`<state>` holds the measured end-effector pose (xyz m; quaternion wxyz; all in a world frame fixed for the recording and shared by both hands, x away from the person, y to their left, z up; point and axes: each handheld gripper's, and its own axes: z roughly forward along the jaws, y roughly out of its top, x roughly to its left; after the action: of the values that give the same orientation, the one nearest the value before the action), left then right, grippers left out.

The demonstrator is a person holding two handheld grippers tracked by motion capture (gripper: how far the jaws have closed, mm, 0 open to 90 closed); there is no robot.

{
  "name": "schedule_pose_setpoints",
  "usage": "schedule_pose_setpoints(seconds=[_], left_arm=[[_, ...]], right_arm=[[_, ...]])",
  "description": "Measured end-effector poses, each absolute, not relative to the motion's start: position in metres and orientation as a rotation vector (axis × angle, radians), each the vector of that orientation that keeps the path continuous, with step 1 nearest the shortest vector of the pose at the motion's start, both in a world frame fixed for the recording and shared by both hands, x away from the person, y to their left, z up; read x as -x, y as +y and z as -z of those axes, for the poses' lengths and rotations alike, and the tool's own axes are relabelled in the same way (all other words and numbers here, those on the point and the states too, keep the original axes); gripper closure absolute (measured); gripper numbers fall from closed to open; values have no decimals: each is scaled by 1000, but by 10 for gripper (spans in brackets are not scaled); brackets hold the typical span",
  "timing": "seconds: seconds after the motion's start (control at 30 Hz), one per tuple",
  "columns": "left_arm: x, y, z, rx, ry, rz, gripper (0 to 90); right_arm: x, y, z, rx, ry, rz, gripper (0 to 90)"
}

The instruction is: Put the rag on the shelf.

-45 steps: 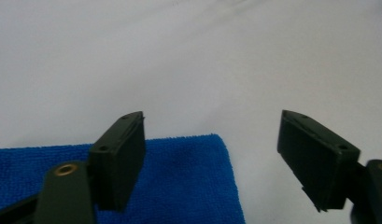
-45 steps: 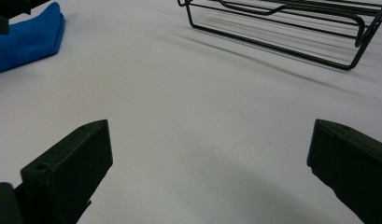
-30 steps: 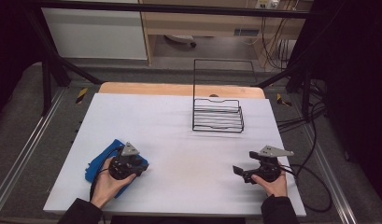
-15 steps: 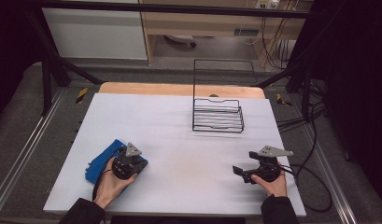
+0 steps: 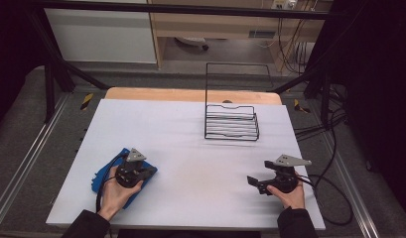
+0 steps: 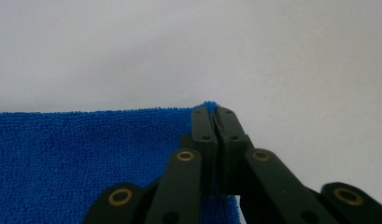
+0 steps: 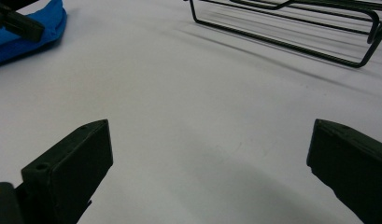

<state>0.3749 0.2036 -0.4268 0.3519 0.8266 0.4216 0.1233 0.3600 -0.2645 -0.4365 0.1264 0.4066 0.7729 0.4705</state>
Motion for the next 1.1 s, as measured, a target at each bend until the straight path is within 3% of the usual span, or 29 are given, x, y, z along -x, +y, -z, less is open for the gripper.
schedule_pose_setpoints(seconds=[1.1], left_arm=[[-386, 77, 438, -2184, 981, -271, 859]], right_arm=[[-360, -262, 438, -1184, 2255, -1353, 10]])
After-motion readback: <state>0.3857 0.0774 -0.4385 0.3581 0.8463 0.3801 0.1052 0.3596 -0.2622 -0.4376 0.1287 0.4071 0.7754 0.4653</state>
